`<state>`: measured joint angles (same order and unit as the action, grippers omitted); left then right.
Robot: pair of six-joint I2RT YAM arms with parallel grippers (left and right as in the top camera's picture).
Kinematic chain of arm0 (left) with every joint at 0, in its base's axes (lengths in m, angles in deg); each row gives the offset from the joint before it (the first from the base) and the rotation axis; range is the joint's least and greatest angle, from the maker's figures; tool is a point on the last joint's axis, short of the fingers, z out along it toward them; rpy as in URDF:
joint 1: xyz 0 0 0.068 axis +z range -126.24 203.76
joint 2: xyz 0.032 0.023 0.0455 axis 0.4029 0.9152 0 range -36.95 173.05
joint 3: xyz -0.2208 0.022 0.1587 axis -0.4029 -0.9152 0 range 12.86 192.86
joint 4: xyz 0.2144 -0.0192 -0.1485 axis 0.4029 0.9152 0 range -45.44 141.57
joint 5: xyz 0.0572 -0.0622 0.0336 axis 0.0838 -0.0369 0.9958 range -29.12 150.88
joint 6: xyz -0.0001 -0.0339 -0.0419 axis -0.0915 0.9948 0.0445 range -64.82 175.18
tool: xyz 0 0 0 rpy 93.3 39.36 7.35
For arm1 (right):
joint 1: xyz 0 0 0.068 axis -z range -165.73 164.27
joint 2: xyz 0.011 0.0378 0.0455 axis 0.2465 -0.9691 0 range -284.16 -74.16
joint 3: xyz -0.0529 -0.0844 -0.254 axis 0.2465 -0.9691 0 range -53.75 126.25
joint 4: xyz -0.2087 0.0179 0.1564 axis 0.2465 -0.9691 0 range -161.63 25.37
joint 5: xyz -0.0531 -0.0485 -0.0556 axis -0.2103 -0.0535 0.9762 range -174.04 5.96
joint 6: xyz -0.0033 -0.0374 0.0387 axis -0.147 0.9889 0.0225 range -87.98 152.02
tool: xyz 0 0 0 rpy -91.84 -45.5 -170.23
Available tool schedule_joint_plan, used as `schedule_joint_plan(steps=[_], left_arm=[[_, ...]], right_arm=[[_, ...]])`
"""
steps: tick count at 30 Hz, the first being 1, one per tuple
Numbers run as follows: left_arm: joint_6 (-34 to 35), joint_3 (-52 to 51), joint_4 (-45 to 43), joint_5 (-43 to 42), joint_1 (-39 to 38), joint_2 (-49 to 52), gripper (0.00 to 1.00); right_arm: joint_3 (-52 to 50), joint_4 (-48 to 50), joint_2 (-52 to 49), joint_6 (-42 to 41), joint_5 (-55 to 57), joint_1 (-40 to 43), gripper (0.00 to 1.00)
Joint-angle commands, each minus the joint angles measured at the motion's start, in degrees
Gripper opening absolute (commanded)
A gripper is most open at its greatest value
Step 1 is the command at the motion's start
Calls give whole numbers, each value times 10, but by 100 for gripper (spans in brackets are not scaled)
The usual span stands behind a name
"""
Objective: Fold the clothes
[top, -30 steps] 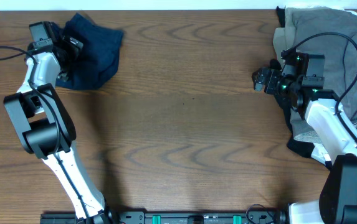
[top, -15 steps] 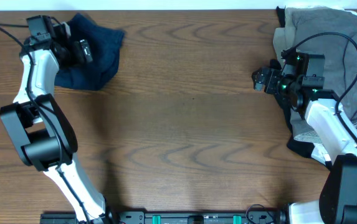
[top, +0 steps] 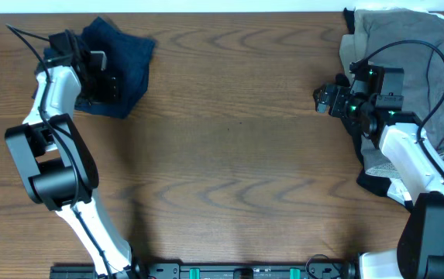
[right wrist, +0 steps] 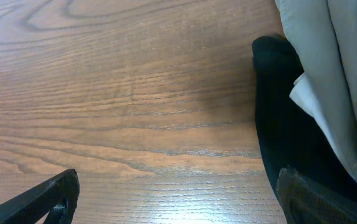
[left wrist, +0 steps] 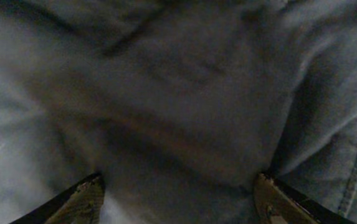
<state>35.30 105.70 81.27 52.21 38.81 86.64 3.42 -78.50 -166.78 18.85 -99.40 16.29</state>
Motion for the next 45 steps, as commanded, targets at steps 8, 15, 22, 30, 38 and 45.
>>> schedule_joint_plan(steps=[8,15,22,30,38,45], left_arm=[[85,-56,-75,-44,-8,55,79],[277,-56,-110,-44,-8,93,79],[356,-56,-138,-44,-10,102,79],[287,-56,-137,-44,-11,101,87],[264,-55,-135,-42,-7,55,98],[241,-55,-95,-42,-7,-64,98]], right_arm=[[2,1,-3,6,5,-10,99],[2,1,-3,6,5,-10,99],[2,1,-3,6,6,-10,99],[2,1,-3,6,6,-10,99],[2,27,-3,31,-7,-10,99],[3,103,11,58,-68,-9,99]])
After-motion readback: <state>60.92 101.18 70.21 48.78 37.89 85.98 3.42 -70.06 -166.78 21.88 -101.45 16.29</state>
